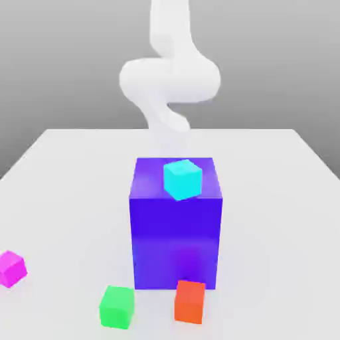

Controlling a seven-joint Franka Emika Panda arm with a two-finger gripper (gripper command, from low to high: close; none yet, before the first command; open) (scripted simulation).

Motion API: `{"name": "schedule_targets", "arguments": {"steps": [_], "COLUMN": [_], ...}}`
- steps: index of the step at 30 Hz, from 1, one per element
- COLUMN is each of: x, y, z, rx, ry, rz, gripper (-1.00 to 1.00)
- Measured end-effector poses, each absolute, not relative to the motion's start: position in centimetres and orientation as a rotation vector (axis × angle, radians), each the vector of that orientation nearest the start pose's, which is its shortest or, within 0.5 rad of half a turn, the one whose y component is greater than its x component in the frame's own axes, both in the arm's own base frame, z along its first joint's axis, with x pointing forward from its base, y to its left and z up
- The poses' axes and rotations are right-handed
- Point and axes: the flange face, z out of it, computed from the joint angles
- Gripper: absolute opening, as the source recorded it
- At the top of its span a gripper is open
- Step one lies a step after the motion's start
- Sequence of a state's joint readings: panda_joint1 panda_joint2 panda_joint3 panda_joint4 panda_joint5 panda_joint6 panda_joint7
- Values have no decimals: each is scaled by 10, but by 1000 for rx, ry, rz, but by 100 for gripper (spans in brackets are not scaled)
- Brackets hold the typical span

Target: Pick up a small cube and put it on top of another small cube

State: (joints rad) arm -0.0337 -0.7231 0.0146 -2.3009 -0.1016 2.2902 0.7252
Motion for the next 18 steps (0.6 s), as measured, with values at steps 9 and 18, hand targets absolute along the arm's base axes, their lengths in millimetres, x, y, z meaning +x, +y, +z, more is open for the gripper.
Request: {"name": "schedule_targets", "arguments": {"steps": [9,18], "x": [450,472], "y": [-68,-149], "z": [556,423], "rx": [-3326,-3582], "ry": [561,-130], "rz": [-705,-2], "gripper": [0,0]}}
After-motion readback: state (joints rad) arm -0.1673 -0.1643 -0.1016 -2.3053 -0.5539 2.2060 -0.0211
